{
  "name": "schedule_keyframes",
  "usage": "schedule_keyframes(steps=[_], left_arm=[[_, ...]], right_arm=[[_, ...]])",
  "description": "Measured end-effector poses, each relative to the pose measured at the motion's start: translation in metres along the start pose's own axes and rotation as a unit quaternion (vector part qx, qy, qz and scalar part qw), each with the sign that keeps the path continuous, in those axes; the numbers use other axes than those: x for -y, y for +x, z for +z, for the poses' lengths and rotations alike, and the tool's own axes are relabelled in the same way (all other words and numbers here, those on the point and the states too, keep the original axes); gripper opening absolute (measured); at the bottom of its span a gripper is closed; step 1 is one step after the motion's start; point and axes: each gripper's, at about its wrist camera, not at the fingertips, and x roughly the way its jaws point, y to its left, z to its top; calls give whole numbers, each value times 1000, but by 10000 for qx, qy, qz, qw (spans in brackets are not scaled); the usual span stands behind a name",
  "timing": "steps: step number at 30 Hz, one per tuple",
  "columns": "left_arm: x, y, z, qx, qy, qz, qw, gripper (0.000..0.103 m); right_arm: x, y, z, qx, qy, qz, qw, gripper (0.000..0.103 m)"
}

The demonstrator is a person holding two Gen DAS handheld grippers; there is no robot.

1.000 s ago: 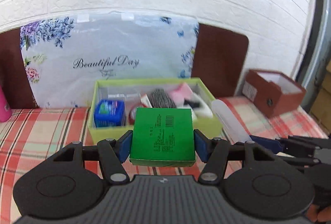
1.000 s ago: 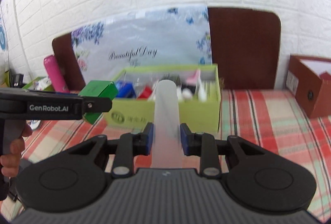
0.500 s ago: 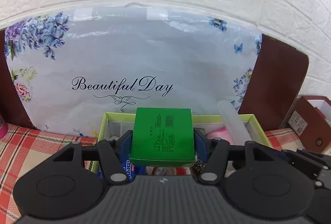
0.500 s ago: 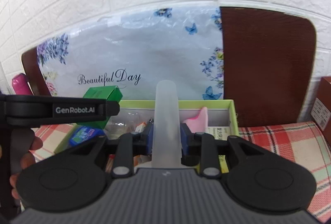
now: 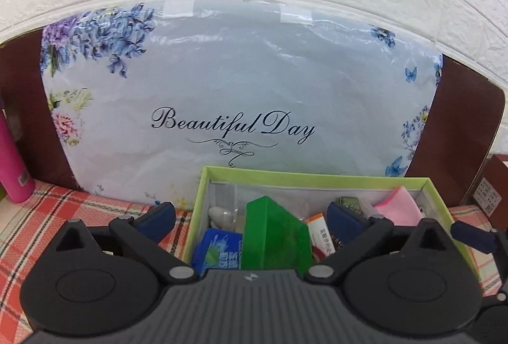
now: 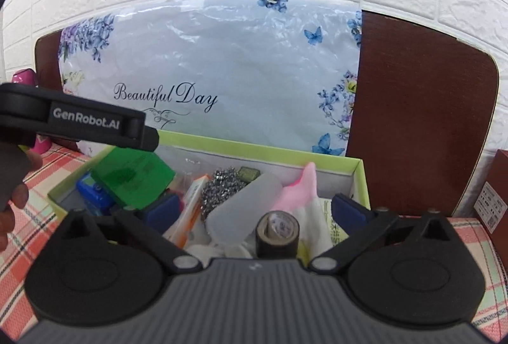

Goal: Organize objects

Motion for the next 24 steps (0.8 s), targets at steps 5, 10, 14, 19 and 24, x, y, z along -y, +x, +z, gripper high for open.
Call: schedule_keyframes(steps=[5,10,14,19,24], left_arm=[[-1,-35,-6,-53,179,29,9998,103],[0,-101,-25,-39,401,297,9987,103],[-1,-162,-57,34,295,228,9993,103],[5,-208,-111,-141,373,370,9985,103],[12,-227,-151,-316,445,235,9982,103]], right_arm=[[1,-38,7,-69,132,6,9999,103],[-3,-112,6,9,249,-110,9996,103],[-9,-174,-14,-73,390,-249,9989,103],[-17,-227,-55,-257,554,-280,9977,103],[-28,-254,-90,-390,519,-359,9972,103]])
